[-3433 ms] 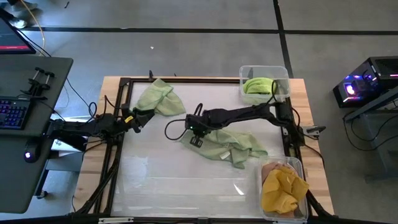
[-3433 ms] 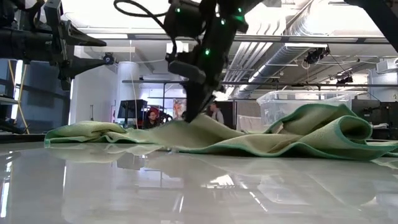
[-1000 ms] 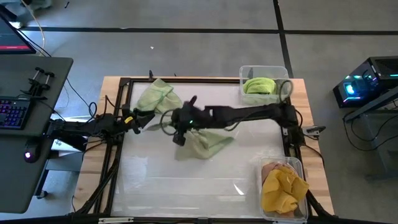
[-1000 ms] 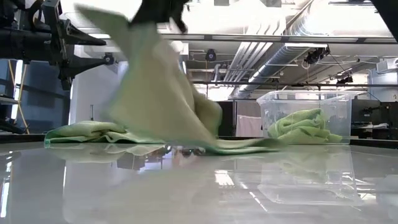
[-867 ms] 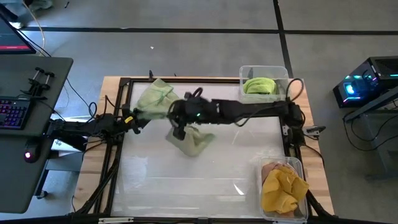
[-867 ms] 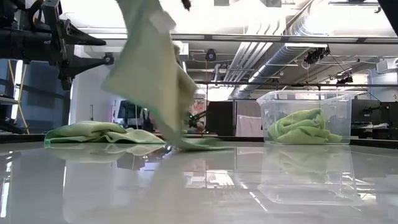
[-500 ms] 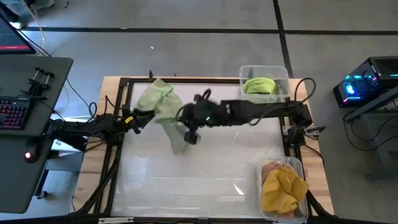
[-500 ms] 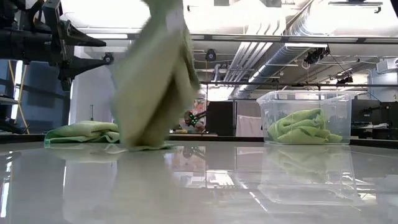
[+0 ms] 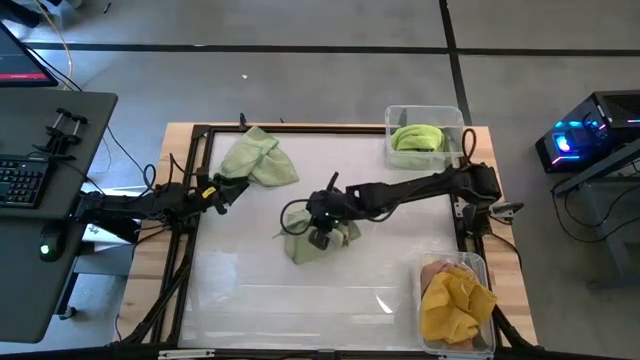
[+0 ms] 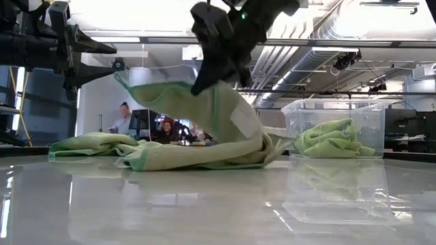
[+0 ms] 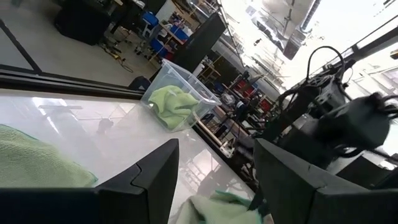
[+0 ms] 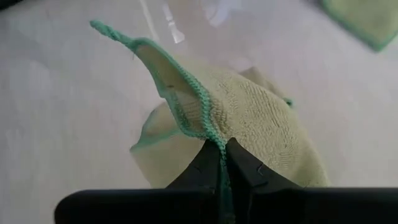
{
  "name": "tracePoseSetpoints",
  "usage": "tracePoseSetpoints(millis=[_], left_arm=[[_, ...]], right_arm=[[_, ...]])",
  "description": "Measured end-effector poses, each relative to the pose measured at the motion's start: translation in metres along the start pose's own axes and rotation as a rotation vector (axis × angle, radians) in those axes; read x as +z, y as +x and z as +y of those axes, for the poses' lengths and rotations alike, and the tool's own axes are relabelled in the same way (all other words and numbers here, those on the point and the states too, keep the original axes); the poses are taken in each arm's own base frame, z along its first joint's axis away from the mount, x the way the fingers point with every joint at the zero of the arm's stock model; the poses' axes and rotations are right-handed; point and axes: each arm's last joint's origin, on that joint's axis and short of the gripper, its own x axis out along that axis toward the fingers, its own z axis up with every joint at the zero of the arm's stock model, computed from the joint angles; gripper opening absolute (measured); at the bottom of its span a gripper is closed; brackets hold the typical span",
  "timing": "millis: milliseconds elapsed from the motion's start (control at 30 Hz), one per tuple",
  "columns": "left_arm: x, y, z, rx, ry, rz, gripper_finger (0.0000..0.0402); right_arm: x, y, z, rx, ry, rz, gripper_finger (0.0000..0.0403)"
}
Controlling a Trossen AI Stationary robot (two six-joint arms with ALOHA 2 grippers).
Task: Sort towels by color in basket
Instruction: Put the bottom light green towel into the top transparent bin
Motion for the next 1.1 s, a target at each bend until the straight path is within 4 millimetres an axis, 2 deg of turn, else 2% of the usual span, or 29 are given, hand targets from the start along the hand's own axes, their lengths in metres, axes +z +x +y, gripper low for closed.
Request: tracePoseSetpoints(millis=[133, 333, 433, 567, 700, 833, 967, 1100], left_arm=[[0.0, 0.0, 0.0, 0.0, 0.0, 0.0, 0.0195], [0.0, 0.0, 0.0, 0.0, 0.0, 0.0, 0.0195], [0.0, 0.0, 0.0, 0.0, -0.001, 0.0, 0.0195], [0.0, 0.0, 0.0, 0.0, -0.002, 0.0, 0.0195], [0.0, 0.0, 0.0, 0.0, -0.002, 0.001, 0.0195], [0.0, 0.0, 0.0, -0.001, -0.002, 0.001, 0.0195], [0.0, 0.0, 0.0, -0.002, -0.002, 0.002, 0.0195], [0.0, 0.0, 0.0, -0.003, -0.002, 0.002, 0.0195]], right_arm=[[-0.008, 0.01, -0.002, 0.029, 0.002, -0.025, 0.0018], [0.0, 0.01, 0.002, 0.08, 0.007, -0.133, 0.0068], [0.0, 0.01, 0.002, 0.078, -0.006, -0.128, 0.0097], [-0.001, 0.009, -0.005, 0.116, 0.058, -0.051, 0.0145], [0.007, 0.001, -0.009, 0.162, 0.117, 0.043, 0.0198], [0.01, -0.013, -0.016, 0.093, 0.246, 0.18, 0.0233], [-0.004, -0.016, -0.032, -0.085, 0.379, 0.31, 0.0242], [-0.03, -0.002, -0.049, -0.126, 0.438, 0.412, 0.0242]])
